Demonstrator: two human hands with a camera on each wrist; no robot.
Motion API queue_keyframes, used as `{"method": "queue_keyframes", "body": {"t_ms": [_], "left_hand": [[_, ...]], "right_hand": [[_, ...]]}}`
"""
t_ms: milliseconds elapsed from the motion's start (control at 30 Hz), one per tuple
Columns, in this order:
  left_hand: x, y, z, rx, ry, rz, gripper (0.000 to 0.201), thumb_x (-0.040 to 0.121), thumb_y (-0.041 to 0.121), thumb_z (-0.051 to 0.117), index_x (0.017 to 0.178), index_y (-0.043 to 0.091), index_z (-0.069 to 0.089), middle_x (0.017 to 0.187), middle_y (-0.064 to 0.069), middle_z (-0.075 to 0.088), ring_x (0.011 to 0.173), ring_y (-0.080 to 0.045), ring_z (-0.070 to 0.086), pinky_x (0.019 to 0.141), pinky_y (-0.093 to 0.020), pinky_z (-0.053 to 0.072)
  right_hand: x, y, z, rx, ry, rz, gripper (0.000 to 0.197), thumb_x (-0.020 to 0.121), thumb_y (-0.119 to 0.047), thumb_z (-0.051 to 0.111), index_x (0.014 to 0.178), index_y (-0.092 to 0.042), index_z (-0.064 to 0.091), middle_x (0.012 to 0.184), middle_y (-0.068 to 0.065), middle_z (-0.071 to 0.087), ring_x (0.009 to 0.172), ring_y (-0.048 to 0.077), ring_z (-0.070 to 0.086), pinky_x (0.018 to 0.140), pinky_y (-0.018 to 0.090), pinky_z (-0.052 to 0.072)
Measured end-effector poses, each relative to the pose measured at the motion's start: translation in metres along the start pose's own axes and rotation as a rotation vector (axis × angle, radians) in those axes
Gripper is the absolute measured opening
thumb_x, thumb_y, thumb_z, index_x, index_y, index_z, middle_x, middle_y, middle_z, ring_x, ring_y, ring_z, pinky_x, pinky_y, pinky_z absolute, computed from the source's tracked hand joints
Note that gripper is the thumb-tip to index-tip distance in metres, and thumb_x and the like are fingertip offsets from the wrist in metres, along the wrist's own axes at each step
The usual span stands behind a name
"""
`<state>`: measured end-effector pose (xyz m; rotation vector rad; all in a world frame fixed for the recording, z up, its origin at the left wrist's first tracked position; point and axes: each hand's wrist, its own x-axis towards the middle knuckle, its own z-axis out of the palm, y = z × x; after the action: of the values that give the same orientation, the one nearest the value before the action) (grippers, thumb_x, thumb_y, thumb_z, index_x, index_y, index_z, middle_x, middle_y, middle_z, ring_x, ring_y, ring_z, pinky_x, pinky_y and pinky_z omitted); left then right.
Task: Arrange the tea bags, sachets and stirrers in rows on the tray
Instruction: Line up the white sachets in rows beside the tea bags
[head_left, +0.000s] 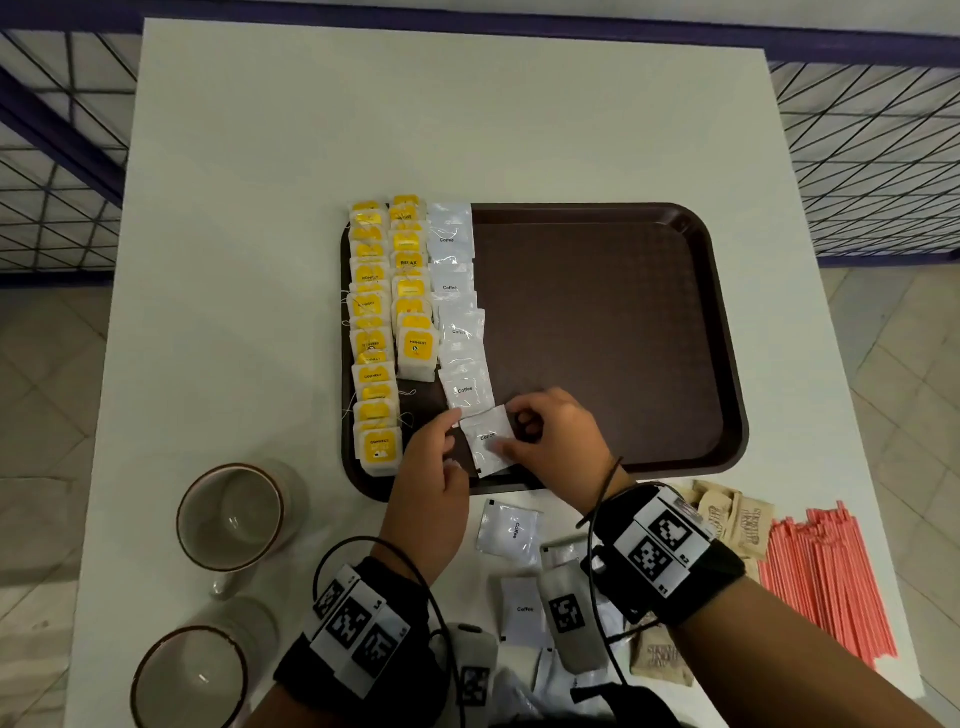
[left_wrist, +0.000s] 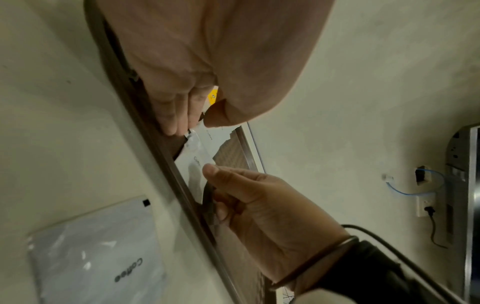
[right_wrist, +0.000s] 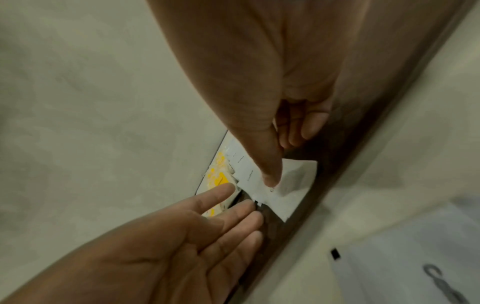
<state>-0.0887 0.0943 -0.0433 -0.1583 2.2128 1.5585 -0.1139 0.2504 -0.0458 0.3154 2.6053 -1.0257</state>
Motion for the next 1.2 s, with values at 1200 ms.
{"method": "queue_keyframes", "body": {"t_ms": [1200], "left_hand": [[0.019, 0.007, -0.003, -0.005, 0.048, 0.024, 0.053, 0.090, -0.007, 0.036, 0.136, 0.019, 0.040, 0.123, 0.011, 0.047, 0.116, 0.000, 0.043, 0.088, -0.001, 0.030]], "right_hand": [[0.018, -0.008, 0.008, 0.341, 0.156, 0.025, 0.030, 0.081, -0.004, 0.064, 0.110, -0.012, 0.064, 0.101, 0.004, 0.066, 0.081, 0.006, 0.060, 0.073, -0.001, 0.041]]}}
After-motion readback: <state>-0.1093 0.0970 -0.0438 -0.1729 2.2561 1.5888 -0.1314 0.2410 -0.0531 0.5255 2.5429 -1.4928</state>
